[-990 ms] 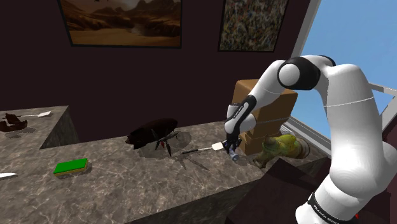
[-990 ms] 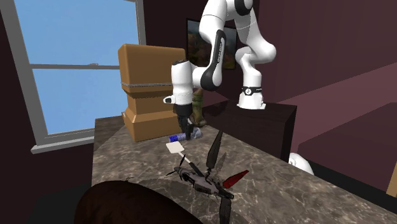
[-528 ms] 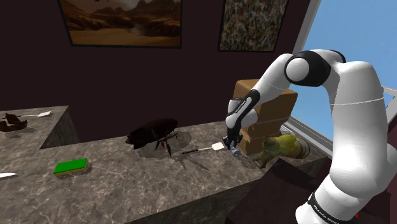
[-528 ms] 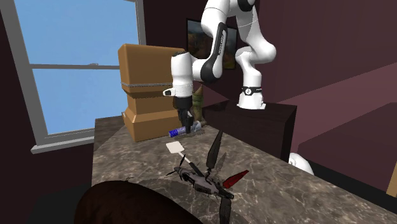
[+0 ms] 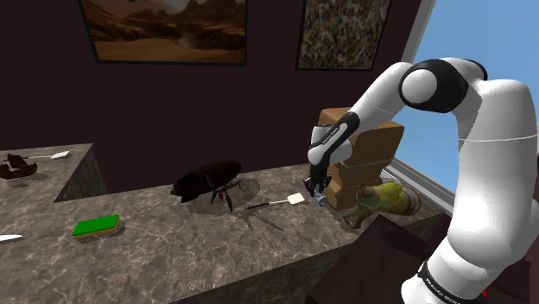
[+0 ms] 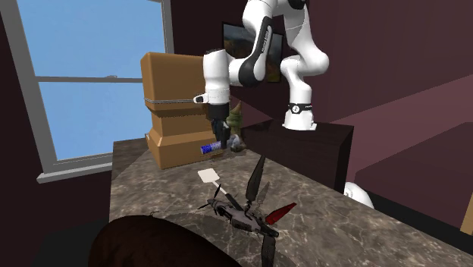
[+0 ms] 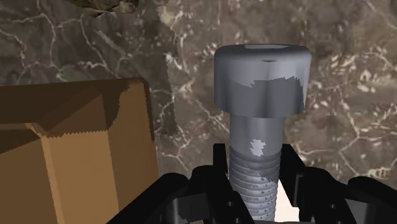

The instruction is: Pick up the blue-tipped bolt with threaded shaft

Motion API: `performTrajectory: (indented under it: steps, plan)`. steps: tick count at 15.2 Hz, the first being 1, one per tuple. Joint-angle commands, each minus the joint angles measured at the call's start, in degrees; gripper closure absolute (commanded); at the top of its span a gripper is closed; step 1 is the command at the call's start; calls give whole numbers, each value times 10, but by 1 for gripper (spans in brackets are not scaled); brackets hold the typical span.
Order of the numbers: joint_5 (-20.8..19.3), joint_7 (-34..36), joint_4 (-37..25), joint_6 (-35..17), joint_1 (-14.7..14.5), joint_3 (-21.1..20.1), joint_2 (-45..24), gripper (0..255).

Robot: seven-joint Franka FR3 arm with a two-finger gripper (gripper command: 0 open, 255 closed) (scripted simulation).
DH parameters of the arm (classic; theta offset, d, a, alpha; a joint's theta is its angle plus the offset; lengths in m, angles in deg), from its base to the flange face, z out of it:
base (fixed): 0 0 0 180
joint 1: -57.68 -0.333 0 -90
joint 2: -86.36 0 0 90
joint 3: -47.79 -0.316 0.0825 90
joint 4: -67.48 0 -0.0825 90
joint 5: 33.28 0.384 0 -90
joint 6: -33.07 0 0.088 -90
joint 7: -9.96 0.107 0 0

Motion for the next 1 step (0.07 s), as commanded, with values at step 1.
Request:
performTrajectory:
  steps: [1]
  plan:
    - [0, 0, 0, 4, 0, 0, 5, 255]
